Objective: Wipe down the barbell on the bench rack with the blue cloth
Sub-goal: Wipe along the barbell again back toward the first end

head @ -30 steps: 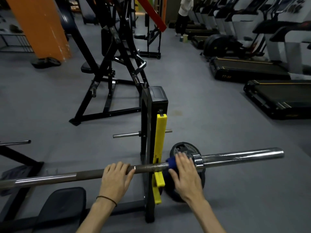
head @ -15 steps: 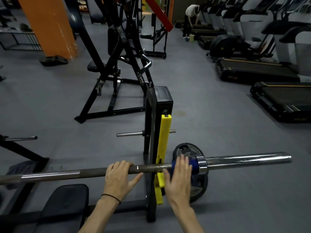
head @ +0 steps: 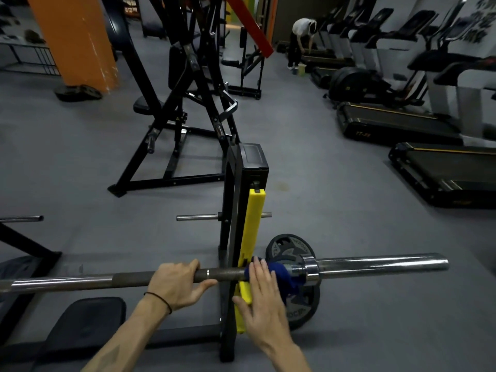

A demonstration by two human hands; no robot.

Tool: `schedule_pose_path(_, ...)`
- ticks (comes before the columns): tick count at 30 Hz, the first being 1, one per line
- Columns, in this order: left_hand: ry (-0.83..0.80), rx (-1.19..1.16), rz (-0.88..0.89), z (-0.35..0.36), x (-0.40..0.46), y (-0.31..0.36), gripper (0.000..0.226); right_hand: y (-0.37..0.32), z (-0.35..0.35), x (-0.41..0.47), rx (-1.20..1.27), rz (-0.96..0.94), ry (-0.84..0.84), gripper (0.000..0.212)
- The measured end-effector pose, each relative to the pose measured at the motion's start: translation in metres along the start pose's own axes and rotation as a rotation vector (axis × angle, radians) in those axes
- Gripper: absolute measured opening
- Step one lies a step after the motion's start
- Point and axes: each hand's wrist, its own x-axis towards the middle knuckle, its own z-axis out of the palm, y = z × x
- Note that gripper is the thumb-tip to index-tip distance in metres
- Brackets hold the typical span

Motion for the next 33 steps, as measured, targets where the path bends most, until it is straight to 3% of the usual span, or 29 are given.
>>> schedule_pose_path(3,-0.207,-0.045,-0.04,-0.018,0.015,0.0,0.067,0.042,-0.017,0.003,-0.116,-0.067,0.036,0.07)
schedule_pose_path(5,-0.301,-0.057,-0.055,-0.02,0.02,-0.001,0.069,0.042,-0.018,0.001,-0.018,0.131,0.101,0.074)
schedule_pose_path(6,-0.285,-0.051,-0.069,-0.02,0.018,-0.002,0.071,0.031,-0.012,0.002,0.047,0.232,0.124,0.079)
schedule_pose_path(8,-0.059,-0.035,-0.073,-0.009,0.005,-0.001,0.071,0.0,0.0,0.002,0.127,0.299,0.108,0.087)
schedule_pose_path(11,0.209,-0.09,-0.055,0.009,-0.012,0.006,0.061,-0.004,0.002,-0.005,0.02,0.074,-0.013,0.083)
schedule_pose_path(13,0.233,-0.101,-0.063,0.014,-0.014,0.009,0.053,0.025,-0.011,-0.005,-0.122,-0.029,0.012,0.071)
schedule_pose_path(15,0.236,-0.077,-0.081,0.015,-0.014,0.009,0.049,0.044,-0.021,-0.004,-0.098,0.104,0.082,0.068)
schedule_pose_path(18,0.23,-0.082,-0.083,0.016,-0.015,0.01,0.051,0.014,-0.005,0.003,0.025,0.302,0.12,0.078)
schedule_pose_path(21,0.231,-0.091,-0.092,0.014,-0.017,0.012,0.053,-0.01,0.002,-0.003,-0.122,0.108,0.01,0.076)
schedule_pose_path(23,0.24,-0.107,-0.104,0.013,-0.018,0.012,0.054,0.015,-0.009,-0.004,-0.249,-0.008,-0.032,0.07)
schedule_pose_path(26,0.268,-0.121,-0.114,0.015,-0.017,0.013,0.052,0.044,-0.015,-0.001,-0.168,0.173,0.097,0.068)
schedule_pose_path(29,0.312,-0.1,-0.11,0.021,-0.018,0.012,0.05,0.02,0.006,0.01,-0.127,0.305,0.092,0.073)
schedule_pose_path(33,0.417,-0.059,-0.091,0.028,-0.013,0.01,0.048,0.026,0.015,0.01,-0.397,-0.035,0.186,0.071)
